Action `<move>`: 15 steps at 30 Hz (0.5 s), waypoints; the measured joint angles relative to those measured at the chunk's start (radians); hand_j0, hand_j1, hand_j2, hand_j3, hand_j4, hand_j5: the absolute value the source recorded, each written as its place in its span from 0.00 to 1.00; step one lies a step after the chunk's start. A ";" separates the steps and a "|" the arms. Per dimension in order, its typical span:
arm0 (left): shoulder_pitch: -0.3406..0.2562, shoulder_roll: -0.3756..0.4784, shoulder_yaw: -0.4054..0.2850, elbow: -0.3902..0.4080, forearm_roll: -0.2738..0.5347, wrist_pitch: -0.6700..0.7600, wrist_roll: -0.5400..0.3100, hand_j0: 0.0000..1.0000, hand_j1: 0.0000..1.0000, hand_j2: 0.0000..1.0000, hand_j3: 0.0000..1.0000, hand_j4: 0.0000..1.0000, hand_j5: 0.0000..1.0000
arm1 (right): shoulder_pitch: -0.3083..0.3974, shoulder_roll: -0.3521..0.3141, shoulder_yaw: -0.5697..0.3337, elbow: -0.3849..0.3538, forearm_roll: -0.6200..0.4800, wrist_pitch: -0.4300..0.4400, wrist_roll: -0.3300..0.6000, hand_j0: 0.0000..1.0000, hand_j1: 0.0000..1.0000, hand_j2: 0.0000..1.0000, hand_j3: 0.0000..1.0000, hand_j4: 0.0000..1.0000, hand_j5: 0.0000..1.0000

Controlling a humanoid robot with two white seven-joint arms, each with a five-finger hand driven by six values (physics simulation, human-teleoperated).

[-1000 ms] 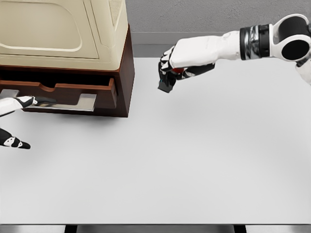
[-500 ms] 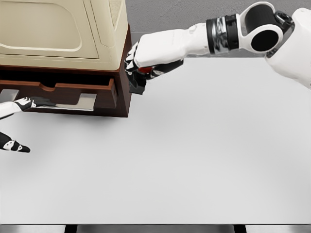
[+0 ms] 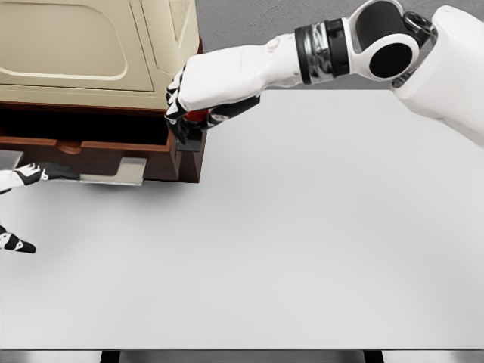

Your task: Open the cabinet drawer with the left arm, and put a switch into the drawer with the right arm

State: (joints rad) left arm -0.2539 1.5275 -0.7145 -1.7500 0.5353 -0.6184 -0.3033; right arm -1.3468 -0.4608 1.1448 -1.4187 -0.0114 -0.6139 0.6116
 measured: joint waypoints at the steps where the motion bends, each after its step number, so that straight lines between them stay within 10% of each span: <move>1: 0.002 0.008 0.001 -0.002 -0.003 -0.001 -0.003 1.00 1.00 1.00 1.00 1.00 1.00 | -0.002 0.005 0.002 0.003 0.000 0.000 0.000 0.43 0.43 0.43 0.43 0.43 0.43; 15: 0.022 0.070 0.004 -0.026 -0.013 0.003 0.014 1.00 1.00 1.00 1.00 1.00 1.00 | -0.015 0.081 0.020 0.093 0.000 0.000 0.000 0.42 0.42 0.42 0.42 0.42 0.42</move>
State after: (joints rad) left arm -0.2322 1.5976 -0.7109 -1.7758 0.5219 -0.6155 -0.2896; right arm -1.3622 -0.3799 1.1651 -1.3253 -0.0111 -0.6141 0.6116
